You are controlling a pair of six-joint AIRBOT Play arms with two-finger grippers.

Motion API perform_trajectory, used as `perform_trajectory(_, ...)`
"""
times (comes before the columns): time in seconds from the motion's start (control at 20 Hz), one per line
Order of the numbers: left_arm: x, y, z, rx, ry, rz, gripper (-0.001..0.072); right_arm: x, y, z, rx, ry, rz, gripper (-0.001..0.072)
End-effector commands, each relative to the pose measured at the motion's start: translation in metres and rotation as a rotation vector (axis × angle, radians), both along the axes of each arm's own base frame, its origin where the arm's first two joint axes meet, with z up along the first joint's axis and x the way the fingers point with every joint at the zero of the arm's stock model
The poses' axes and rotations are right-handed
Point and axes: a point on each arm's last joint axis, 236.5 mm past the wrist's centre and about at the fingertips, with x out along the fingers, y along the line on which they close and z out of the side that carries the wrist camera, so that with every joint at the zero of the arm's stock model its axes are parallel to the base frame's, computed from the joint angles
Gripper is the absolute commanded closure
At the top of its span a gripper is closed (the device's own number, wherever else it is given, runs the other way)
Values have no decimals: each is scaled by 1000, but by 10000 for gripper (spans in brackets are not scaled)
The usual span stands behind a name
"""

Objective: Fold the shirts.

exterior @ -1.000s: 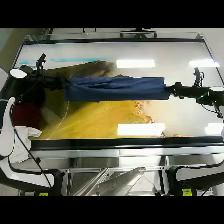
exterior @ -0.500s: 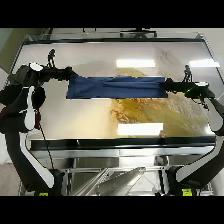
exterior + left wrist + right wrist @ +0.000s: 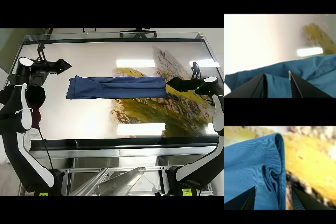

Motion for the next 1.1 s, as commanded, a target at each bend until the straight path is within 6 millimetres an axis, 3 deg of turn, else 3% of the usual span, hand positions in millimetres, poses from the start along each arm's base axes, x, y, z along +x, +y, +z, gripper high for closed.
perform_trajectory(0.0, -6, 8, 41, 9, -58, 3, 369, -2, 1, -16, 19, 51, -6, 205)
perform_trajectory(0.15, -10, -4, 54, 11, -75, -20, 366, 3, 27, -28, 142, 75, 11, 205)
perform_trajectory(0.35, -25, -33, 46, 7, -31, -103, 367, 2, 58, -43, 188, 113, 70, 222)
perform_trajectory(0.4, -27, -40, 45, 6, -27, -119, 368, 2, 60, -43, 187, 114, 74, 364)
perform_trajectory(0.45, -29, -47, 45, 5, -25, -133, 369, 3, 60, -42, 184, 109, 75, 553)
perform_trajectory(0.5, -31, -55, 45, 7, -25, -146, 426, 5, 60, -39, 182, 101, 79, 667)
perform_trajectory(0.55, -33, -65, 44, 15, -33, -175, 609, 8, 61, -32, 184, 91, 90, 698)
perform_trajectory(0.6, -36, -75, 43, 27, -46, -209, 699, 9, 63, -24, 188, 82, 108, 699)
perform_trajectory(0.7, -47, -108, 26, 32, -20, -263, 699, 13, 66, 1, 203, 62, 132, 699)
perform_trajectory(0.8, -63, -155, -9, 30, 41, -334, 698, 16, 76, 41, 236, 18, 167, 699)
perform_trajectory(0.9, -75, -206, -45, 35, 72, -390, 700, 14, 96, 98, 305, -62, 225, 700)
perform_trajectory(1.05, -74, -276, -85, 38, 52, -346, 701, 1, 126, 188, 385, -201, 305, 699)
